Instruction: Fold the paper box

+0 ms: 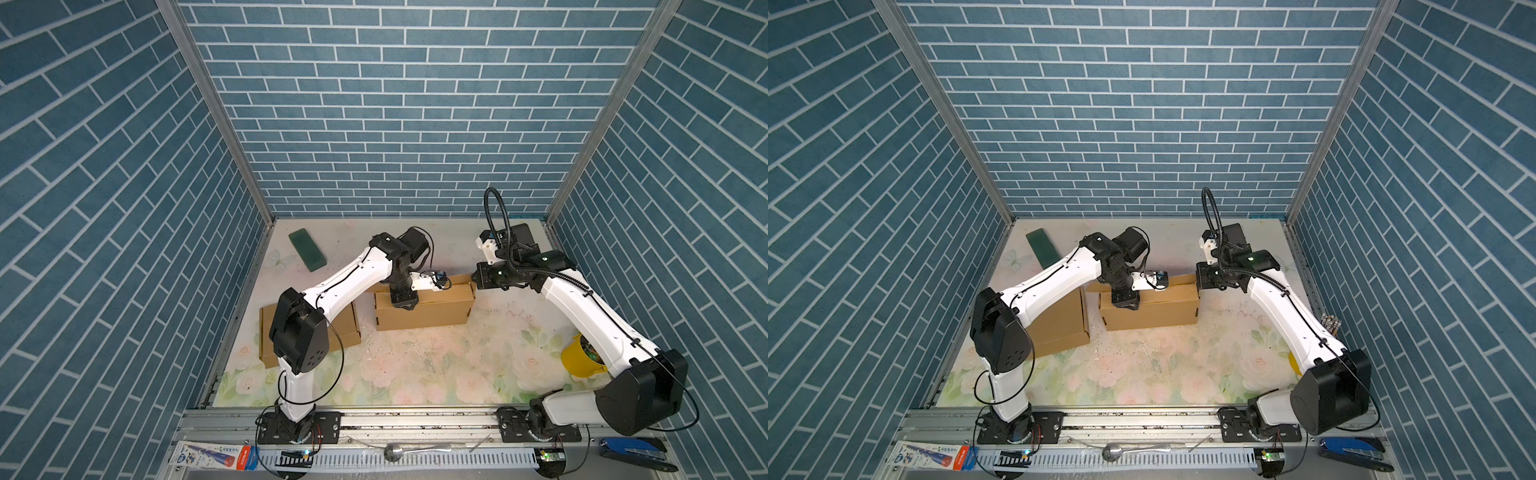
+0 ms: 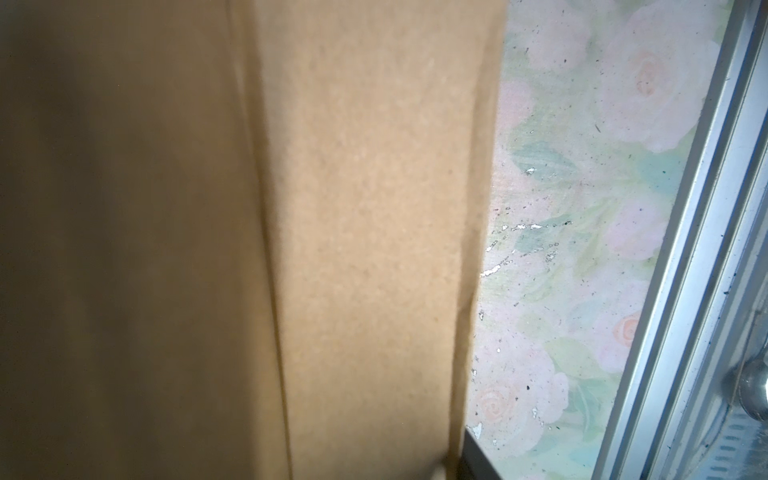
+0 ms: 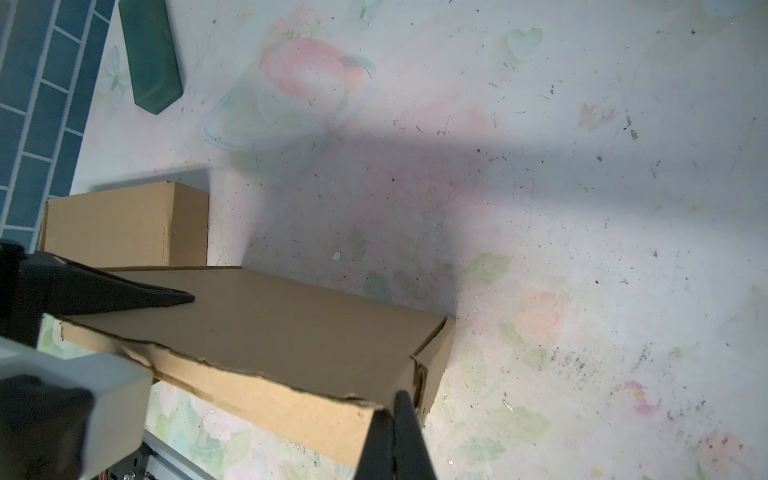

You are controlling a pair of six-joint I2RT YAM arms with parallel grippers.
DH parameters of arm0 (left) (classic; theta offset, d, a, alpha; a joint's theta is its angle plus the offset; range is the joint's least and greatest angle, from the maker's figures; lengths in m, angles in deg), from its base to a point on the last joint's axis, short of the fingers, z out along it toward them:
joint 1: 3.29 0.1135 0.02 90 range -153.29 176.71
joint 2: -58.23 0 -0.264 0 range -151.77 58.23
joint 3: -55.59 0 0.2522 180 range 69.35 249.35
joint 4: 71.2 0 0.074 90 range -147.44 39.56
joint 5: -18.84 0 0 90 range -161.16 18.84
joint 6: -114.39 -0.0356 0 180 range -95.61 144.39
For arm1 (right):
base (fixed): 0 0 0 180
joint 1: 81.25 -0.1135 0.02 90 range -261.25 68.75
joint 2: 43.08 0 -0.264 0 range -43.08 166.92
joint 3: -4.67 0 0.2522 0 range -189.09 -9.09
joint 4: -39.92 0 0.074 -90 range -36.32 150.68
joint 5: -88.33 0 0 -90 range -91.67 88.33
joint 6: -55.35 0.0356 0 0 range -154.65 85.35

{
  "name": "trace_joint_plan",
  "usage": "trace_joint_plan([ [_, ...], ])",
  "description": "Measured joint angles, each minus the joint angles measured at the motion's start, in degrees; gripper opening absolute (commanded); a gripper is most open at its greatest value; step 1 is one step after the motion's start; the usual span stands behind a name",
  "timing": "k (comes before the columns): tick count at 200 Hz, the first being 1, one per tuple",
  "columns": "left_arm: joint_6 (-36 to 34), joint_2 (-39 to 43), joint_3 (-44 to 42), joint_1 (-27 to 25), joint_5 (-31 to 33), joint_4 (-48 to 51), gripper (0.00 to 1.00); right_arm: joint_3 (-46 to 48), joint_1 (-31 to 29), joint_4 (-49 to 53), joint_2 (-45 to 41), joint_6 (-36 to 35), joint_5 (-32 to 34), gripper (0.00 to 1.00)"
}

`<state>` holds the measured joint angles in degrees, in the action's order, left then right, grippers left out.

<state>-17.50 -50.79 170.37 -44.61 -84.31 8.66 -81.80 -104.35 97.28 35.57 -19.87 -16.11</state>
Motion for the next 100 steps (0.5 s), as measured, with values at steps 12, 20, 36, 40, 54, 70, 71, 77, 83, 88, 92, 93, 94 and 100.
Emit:
trace_joint_plan([
  [12,0.02,0.0,0.0,0.0,0.0,0.0,0.42,1.31,0.0,-1.44,-0.87,0.5,0.02,0.0],
  [20,0.02,0.0,0.0,0.0,0.02,-0.02,0.43,2.14,0.0,-2.47,-1.4,0.9,0.02,0.0],
  [36,0.02,0.0,0.0,0.0,0.02,-0.04,0.43,4.07,0.0,-4.63,-2.56,1.57,0.0,0.0],
  [40,0.02,0.0,0.0,0.0,0.04,-0.04,0.43,4.68,0.0,-5.29,-2.95,1.88,0.0,0.0],
  [54,0.04,0.0,0.0,0.0,0.07,-0.07,0.44,6.38,0.0,-6.93,-4.17,2.36,0.0,0.0],
  [70,0.04,0.0,0.02,0.0,0.11,-0.07,0.45,8.04,0.0,-8.74,-5.29,2.99,0.0,0.0],
  [71,0.04,0.0,0.02,0.0,0.11,-0.07,0.45,8.2,0.0,-8.87,-5.4,3.02,0.02,0.0],
  [77,0.04,0.0,0.04,0.0,0.15,-0.04,0.45,8.7,0.0,-9.44,-5.73,3.04,0.04,0.0],
  [83,0.04,0.0,0.07,0.0,0.2,-0.07,0.45,9.2,0.0,-9.97,-6.03,3.15,0.04,0.0],
  [88,0.04,0.0,0.07,0.0,0.2,-0.07,0.45,9.57,0.0,-10.34,-6.27,3.26,0.04,0.0],
  [92,0.04,0.0,0.09,0.0,0.24,-0.07,0.45,9.79,0.0,-10.6,-6.45,3.3,0.07,0.0],
  [93,0.04,0.0,0.09,0.0,0.24,-0.07,0.45,9.84,0.0,-10.67,-6.49,3.3,0.07,0.0],
  [94,0.07,0.0,0.09,0.0,0.24,-0.07,0.46,9.92,0.0,-10.75,-6.56,3.32,0.07,0.0],
  [100,0.07,0.0,0.11,0.0,0.31,-0.07,0.46,10.25,-0.02,-11.1,-6.75,3.37,0.09,0.0],
])
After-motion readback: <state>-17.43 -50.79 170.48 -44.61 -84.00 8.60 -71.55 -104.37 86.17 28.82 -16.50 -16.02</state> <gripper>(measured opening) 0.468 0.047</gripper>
